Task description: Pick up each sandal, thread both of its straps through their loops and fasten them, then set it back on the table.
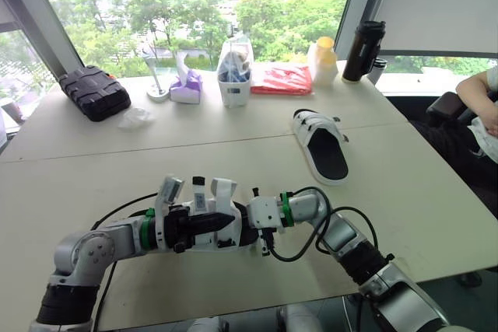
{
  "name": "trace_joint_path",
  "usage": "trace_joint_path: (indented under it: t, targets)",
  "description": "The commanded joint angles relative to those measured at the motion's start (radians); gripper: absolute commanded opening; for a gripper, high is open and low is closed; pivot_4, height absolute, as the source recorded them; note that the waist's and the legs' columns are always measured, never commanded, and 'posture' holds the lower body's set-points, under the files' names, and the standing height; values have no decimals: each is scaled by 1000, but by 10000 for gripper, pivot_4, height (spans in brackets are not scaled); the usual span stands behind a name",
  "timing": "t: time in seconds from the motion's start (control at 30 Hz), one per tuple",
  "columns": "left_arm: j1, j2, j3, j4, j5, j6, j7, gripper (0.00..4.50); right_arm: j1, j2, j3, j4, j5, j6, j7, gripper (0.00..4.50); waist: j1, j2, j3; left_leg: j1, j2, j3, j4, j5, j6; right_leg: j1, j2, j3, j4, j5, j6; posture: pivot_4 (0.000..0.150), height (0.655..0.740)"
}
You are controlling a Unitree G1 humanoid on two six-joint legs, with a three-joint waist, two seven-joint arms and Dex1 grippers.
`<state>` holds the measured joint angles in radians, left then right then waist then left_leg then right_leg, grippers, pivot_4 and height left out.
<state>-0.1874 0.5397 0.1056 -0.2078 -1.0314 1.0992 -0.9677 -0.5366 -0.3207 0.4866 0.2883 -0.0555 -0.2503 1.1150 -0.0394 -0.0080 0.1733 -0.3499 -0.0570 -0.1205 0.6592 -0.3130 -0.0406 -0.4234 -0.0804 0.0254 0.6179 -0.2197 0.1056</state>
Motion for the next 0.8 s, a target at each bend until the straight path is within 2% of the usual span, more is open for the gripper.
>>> trace_joint_path:
  t: [0.03,0.13,0.4,0.53,0.63,0.8]
  targets:
    - [13,-11,-83,-56,24,-27,-27,404,21,5,46,37,-45,19,2,0,0,0,0,0,0,0,0,0,0,0,0,0,0,0,0,1500,7400]
    - [18,-9,-95,-56,49,-54,-35,404,21,5,45,36,-44,20,2,0,1,0,0,0,0,0,0,0,0,0,0,0,0,0,0,1500,7400]
    - [62,-8,-167,-37,233,-282,-93,404,19,6,46,40,-47,16,0,0,5,1,-4,1,0,0,0,0,0,2,0,0,-1,-2,-3,1500,7400]
    - [69,-2,-180,-30,253,-311,-119,404,21,7,46,38,-48,16,0,0,6,1,-4,6,0,0,-1,0,0,7,0,0,-2,-2,-4,1500,7400]
    - [74,-29,-183,-14,320,-421,-112,404,25,9,49,33,-49,18,0,0,6,1,-4,13,0,0,-7,0,0,14,-1,0,-6,-3,-3,1500,7400]
    - [83,-57,-183,-2,337,-460,-112,404,24,12,50,34,-50,18,0,0,10,2,-5,14,0,-1,-8,0,0,14,-1,0,-6,-3,-3,1500,7400]
